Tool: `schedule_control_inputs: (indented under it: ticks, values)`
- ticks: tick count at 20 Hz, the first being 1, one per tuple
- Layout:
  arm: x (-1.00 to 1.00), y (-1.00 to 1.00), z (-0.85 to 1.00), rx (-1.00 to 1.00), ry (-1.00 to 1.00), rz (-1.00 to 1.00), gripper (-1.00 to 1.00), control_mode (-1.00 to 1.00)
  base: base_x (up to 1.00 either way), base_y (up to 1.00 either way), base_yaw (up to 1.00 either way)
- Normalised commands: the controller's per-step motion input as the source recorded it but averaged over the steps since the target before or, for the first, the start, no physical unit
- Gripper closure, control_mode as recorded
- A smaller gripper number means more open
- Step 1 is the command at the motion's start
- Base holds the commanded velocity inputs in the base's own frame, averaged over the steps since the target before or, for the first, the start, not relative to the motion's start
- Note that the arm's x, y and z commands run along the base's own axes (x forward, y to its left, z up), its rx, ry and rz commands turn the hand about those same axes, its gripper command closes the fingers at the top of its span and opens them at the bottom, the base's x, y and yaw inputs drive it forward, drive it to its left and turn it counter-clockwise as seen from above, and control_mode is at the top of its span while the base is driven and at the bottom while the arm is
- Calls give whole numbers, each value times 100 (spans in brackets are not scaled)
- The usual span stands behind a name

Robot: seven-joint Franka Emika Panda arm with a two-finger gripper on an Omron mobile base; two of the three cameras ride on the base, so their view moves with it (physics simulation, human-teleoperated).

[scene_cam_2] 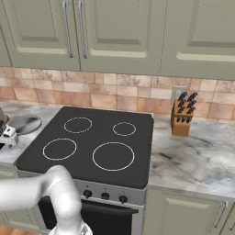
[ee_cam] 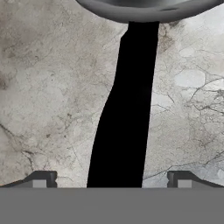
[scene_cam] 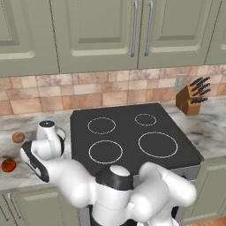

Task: Place the pan on the rear right burner on the stove. Then place the tomato and the onion in the pan and turn on the rear right burner.

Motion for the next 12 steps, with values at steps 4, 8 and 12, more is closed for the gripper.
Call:
schedule_control_inputs:
  ticks: [4, 8, 12]
  values:
    - [0, 9, -27, 0, 2, 0, -100, -100, 0, 0, 0]
    - [0, 6, -24, 0, 0, 0, 100, -100, 0, 0, 0]
    - [0, 0, -20, 0, 0, 0, 100, -100, 0, 0, 0]
